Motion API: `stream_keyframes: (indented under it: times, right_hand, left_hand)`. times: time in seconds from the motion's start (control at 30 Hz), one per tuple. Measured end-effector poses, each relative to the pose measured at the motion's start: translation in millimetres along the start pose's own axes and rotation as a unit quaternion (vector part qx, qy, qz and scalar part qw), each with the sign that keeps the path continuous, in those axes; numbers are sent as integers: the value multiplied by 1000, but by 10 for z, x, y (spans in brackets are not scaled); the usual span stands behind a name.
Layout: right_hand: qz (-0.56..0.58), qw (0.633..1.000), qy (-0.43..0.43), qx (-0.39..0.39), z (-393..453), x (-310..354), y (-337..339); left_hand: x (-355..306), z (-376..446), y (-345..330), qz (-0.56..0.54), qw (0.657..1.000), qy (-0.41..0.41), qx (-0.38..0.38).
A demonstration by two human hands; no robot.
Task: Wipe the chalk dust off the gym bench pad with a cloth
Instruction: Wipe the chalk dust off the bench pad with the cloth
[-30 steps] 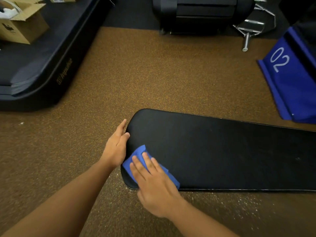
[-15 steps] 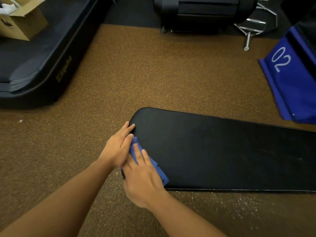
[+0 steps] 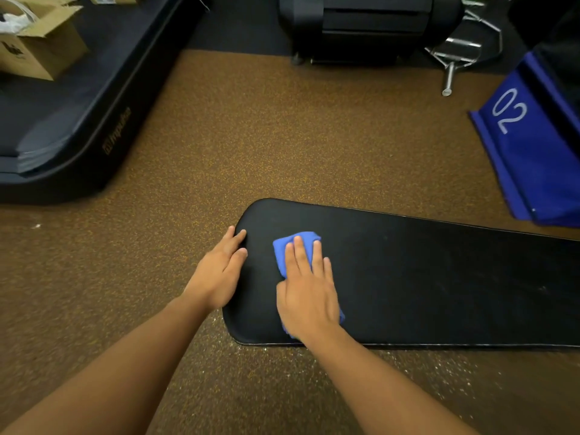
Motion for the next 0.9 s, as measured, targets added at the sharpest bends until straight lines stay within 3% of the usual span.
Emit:
stream_keyframes:
  times: [0.17,0.47,0.8,0.9]
  right_hand:
    - [7,998,-54,14,195,218,-13]
    - [-19,985,170,28,-206,34,-62]
    - [-18,978,203,53,-487,-398,52]
    - [21,973,213,82,-490,-411,112]
  left_hand:
    - [-51,-19,-35,-6,1000,11,3]
    - [-81,-24,-55,0,1000,15,11]
    - [-123,-254,-105,83,996,20,29]
    - [-184,-338,-159,178,982,-53,41]
Point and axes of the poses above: each hand's wrist, its own z-axis towards the middle knuckle, its own y-axis out of the back of the hand, x = y × z, the point moved 2 cm from there along z, towards the middle knuckle, and after that the axes turned 5 degrees about y, right-handed, at the moved point
